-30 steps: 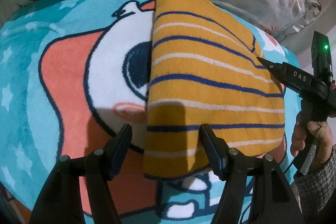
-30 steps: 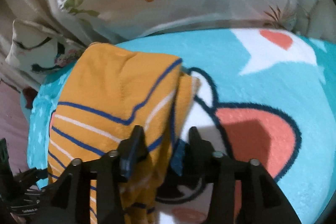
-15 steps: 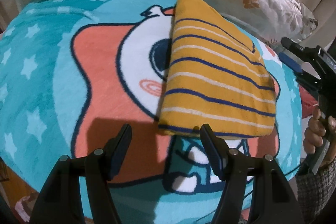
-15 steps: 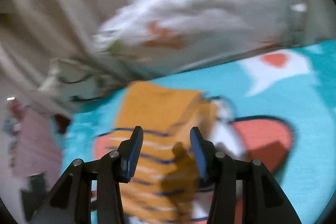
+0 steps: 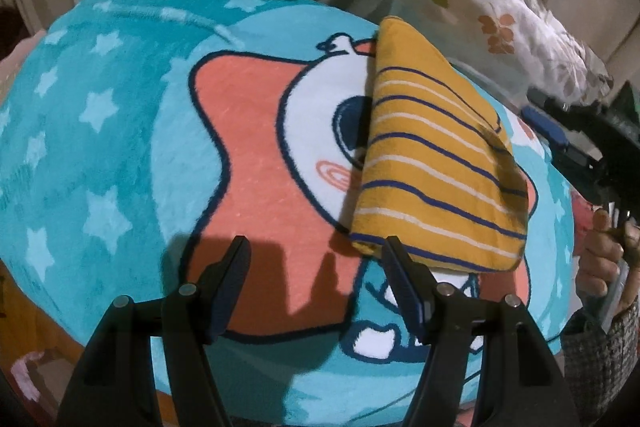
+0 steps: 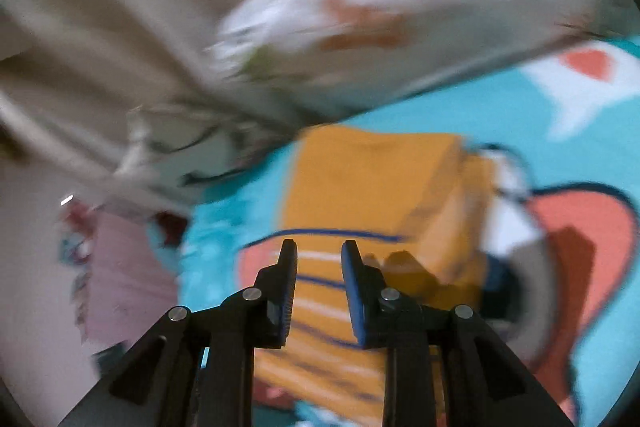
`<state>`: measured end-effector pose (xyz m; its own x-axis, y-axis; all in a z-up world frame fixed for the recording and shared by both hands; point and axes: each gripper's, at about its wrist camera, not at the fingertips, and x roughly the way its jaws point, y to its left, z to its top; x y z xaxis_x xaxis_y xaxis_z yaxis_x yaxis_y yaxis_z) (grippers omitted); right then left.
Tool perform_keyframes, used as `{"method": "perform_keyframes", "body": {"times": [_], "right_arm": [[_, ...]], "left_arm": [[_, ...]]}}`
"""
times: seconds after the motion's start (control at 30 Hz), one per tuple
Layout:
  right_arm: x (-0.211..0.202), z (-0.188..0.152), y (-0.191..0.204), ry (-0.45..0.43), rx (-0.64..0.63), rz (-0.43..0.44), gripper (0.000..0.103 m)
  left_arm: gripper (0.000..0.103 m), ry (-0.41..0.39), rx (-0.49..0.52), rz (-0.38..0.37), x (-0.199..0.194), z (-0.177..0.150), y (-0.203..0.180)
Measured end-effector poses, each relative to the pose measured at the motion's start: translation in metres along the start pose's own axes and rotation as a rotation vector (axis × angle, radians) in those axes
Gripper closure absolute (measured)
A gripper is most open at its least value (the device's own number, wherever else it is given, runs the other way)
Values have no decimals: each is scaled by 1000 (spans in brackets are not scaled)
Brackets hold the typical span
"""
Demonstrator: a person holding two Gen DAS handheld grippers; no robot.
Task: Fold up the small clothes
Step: 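Press the folded sweater stack flat with the right tool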
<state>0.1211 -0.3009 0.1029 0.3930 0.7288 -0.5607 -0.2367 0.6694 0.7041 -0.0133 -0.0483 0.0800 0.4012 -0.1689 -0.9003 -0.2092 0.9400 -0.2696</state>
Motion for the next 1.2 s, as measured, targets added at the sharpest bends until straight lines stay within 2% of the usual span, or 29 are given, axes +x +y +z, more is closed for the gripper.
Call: {"method": "perform_keyframes", "body": {"times": [0.1, 0.2, 0.3, 0.4, 0.53, 0.57, 0.63, 0.73, 0.83, 0.93, 1.1, 1.17, 1.2], "right_arm": [[43, -4, 22, 157, -8, 160, 76], [92, -4, 31, 292, -46, 177, 77], [137, 8, 17, 382, 16, 161, 79], [156, 31, 0, 347, 51, 76, 87], [137, 62, -11, 201, 44, -63, 79], [131, 66, -13, 184, 60, -60, 76], [115, 63, -9, 173, 93, 33, 76], [106, 39, 18, 224, 28, 143, 73], [120, 1, 37, 332, -40, 155, 72], [126, -46, 32, 425, -67, 141, 72], [112, -106, 15, 542, 3, 210, 72], [94, -111, 11, 514, -6, 221, 72], [75, -103, 7, 451, -12, 218, 71]], "left_arm": [[36, 0, -17, -5, -1, 1, 4], [36, -2, -36, -1, -3, -2, 9], [36, 8, -66, -12, -4, -6, 14], [36, 14, -84, 1, -5, -11, 19], [36, 13, -108, 18, -7, -14, 29], [36, 10, -112, 21, -7, -13, 31], [36, -1, -123, 29, -9, -9, 37], [36, -23, -151, 37, -11, 4, 48], [36, -50, -155, 57, -16, 19, 51], [36, -100, -133, 70, -27, 28, 45], [36, -140, -94, 74, -36, 29, 35], [36, -146, -71, 94, -37, 26, 32], [36, -148, -64, 104, -37, 25, 31]]}}
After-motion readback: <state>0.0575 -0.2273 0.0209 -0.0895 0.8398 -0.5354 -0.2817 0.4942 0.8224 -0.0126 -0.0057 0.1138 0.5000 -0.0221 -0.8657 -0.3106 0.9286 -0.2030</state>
